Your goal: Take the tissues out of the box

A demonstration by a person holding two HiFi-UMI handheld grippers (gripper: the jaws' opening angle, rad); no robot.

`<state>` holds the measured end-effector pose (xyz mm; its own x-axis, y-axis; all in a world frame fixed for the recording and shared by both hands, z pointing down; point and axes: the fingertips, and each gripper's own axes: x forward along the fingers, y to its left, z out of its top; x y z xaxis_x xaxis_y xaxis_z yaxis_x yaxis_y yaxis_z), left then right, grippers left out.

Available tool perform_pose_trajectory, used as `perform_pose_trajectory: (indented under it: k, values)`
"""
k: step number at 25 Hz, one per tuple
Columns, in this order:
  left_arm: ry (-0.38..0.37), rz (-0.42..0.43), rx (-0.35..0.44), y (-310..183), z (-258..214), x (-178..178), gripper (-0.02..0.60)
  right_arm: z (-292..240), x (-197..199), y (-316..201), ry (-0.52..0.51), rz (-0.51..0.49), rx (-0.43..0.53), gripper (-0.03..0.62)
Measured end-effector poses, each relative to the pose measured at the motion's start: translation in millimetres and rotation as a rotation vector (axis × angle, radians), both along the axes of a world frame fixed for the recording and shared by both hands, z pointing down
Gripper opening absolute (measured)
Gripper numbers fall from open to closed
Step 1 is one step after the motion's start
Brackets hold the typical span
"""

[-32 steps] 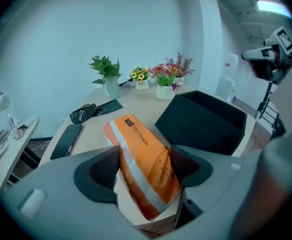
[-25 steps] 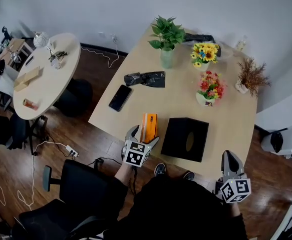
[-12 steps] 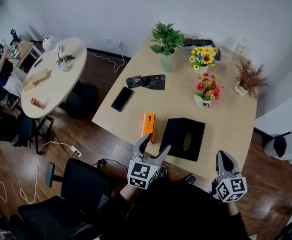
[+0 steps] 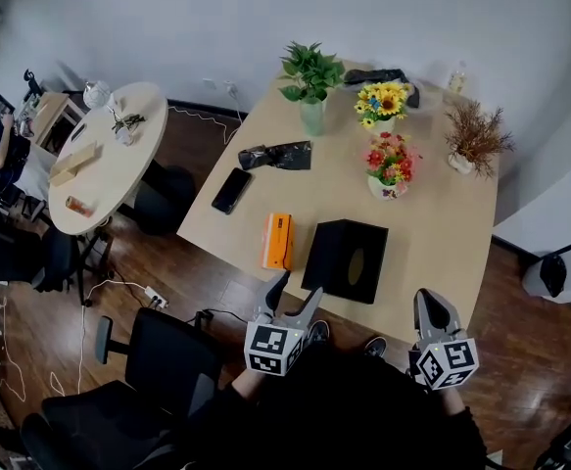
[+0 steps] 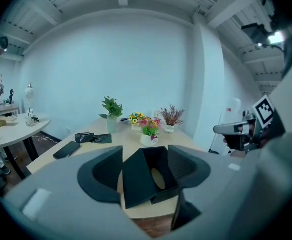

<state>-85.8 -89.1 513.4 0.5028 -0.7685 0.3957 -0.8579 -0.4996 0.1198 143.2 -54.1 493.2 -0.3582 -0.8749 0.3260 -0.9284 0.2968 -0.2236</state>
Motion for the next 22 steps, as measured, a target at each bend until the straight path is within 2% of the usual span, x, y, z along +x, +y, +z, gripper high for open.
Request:
perform_pose_trajectory:
  k: [3,7,9,17,22]
  values:
    - [0.001,0.001,0.023,1.8,-7.9,7.6,0.267,-3.4,1.4,4.9,-0.007,-0.011,0.023,0.001]
    - [0.005,-0.008,0.151,-0.3,-31.5,12.9,0.262,-12.4,12.0,9.8,0.015,0.012,0.083,0.000]
    - [0.019,-0.002,0.176,-1.6,-38.1,17.7,0.255,-19.7,17.4,10.9,0.032,0.027,0.114,0.000]
    - [0.030,0.032,0.148,-5.2,-29.1,32.8,0.252,-23.1,29.8,9.9,0.047,0.063,0.128,0.000]
    - [0.028,0.023,0.144,-7.2,-26.9,31.5,0.252,-23.0,32.3,9.0,0.054,0.068,0.128,0.000]
